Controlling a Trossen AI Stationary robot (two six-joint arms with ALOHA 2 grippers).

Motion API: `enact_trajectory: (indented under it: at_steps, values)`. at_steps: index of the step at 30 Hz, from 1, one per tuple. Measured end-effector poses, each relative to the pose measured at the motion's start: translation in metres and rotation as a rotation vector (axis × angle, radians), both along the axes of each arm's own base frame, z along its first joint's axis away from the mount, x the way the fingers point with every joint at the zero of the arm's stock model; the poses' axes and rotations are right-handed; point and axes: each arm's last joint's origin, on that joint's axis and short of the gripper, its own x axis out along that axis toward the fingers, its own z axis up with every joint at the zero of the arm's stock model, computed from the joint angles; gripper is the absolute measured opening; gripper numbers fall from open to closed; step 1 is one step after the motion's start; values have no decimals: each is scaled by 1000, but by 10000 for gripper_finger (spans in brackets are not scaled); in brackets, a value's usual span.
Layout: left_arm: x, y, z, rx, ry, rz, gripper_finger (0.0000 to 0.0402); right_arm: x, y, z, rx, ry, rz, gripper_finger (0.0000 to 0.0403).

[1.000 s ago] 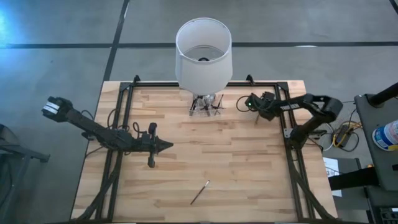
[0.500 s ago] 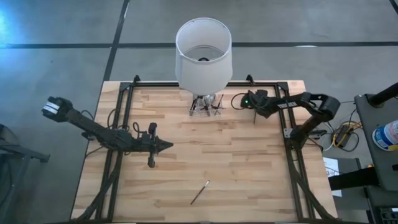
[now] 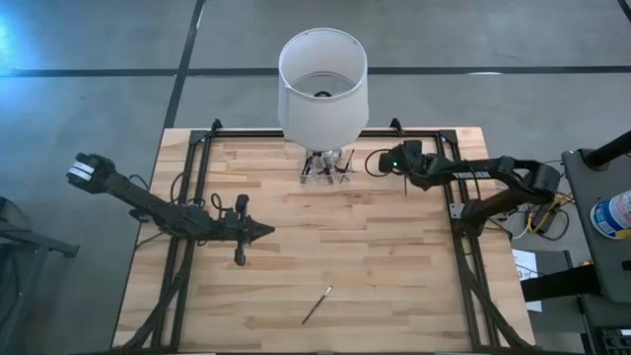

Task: Put items in baskets/containers
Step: Put the black brow brush into the transparent organizer

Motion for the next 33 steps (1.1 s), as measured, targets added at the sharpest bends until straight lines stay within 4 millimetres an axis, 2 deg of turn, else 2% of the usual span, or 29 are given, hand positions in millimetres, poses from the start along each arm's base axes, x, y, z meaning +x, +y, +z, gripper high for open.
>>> enact_trajectory:
  at_steps: [3,6,13,15,19,23,27,30,33]
  values:
    - [0,0,-1,-6,5,11,0,2,14,13,-84,19,55,15]
    - [0,1,-1,-19,6,36,0,4,39,21,-177,28,122,15]
    - [0,3,-1,9,7,46,0,15,119,29,-455,-176,271,14]
    - [0,4,-1,8,6,51,0,23,143,31,-539,-258,287,14]
    - [-1,9,-2,4,-13,73,0,46,177,30,-636,-271,319,14]
    - [-9,17,-9,-17,-47,100,0,85,188,21,-656,-244,486,14]
    - [-19,25,-17,-48,-84,91,0,124,188,14,-777,-306,787,13]
    - [-26,28,-19,-55,-105,76,0,139,181,11,-876,-358,978,13]
    - [-28,29,-18,-41,-110,71,0,148,165,15,-887,-413,1034,13]
